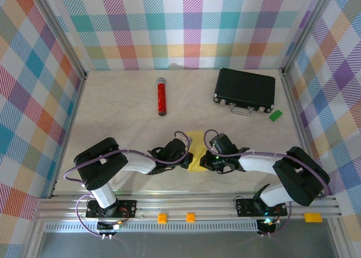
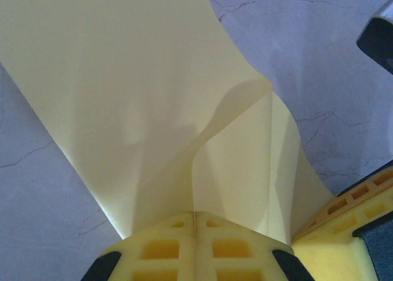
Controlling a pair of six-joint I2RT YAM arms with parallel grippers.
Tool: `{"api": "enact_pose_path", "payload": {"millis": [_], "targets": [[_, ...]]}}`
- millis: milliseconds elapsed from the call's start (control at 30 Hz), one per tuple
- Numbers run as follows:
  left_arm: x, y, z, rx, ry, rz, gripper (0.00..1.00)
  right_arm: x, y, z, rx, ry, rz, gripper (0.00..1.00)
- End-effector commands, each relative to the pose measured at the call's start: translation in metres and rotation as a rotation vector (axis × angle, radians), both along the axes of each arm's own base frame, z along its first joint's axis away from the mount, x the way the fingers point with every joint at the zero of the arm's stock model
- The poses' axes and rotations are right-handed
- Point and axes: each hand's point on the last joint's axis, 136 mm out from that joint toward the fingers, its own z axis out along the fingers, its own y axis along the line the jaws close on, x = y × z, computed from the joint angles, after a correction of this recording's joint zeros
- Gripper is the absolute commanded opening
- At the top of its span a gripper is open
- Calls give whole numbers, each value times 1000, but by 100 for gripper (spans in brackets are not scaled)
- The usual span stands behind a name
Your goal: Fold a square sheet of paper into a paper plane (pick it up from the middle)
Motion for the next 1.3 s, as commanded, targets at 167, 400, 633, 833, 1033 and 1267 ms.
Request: {"api": "enact_pose_path", "payload": {"millis": [167,400,633,833,1033,1267], "targets": [[-7,17,-27,72,52,12,3,7,-6,13,-2,-46,-45,11],[-9,18,-30,75,61,13,3,34,6,51,126,-122,-78,2],[-8,20,-32,80,61,16,3,50,27,53,177,-97,-62,0],[-9,20,-33,83,64,15,3,59,28,44,164,-72,-96,0],[-10,19,-36,86,71,10,3,53,18,15,117,-12,-114,0],[-13,21,-42,104,89,2,3,37,2,-17,69,56,-135,0]]}}
